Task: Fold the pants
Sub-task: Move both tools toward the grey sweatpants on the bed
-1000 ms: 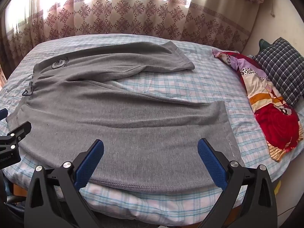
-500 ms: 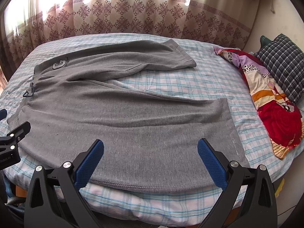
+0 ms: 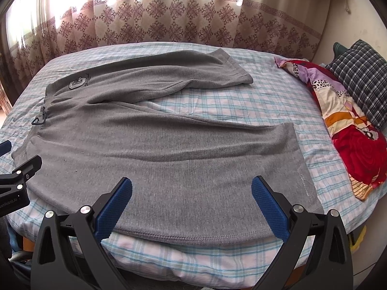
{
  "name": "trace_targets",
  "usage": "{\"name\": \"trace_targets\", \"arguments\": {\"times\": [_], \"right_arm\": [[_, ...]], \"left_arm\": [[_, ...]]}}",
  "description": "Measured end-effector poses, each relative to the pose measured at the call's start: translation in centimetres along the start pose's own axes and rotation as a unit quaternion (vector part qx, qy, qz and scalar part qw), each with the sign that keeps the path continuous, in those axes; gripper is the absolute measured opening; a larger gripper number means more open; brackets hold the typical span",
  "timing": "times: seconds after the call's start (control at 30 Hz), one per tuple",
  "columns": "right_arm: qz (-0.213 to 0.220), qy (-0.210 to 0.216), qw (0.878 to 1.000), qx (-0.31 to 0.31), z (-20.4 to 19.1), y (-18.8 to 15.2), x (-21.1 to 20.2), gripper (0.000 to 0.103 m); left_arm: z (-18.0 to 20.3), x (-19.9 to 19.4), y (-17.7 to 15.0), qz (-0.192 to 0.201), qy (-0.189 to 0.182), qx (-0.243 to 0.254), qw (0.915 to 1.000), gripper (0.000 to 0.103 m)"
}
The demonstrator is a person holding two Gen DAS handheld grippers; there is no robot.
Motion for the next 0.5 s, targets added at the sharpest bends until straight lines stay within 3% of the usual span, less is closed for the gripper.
{"name": "trace_targets", "arguments": {"times": [0.5], "right_arm": [[-0.021, 0.002, 1.0, 0.002, -0.1, -0.4, 1.4, 0.098]], "left_arm": [[-0.6, 1.3, -0.4, -0.016, 0.004, -0.005, 0.9998, 0.101]]}}
Point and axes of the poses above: each gripper's, at about its wrist camera, not at the fingertips, and x roughly the way its jaws point, z to its right, y to its top, the point moved 1 cm from there along x, roughly the way its jaws point, and after that the axes turned 11 degrees about -y, right-handed, at the moved point
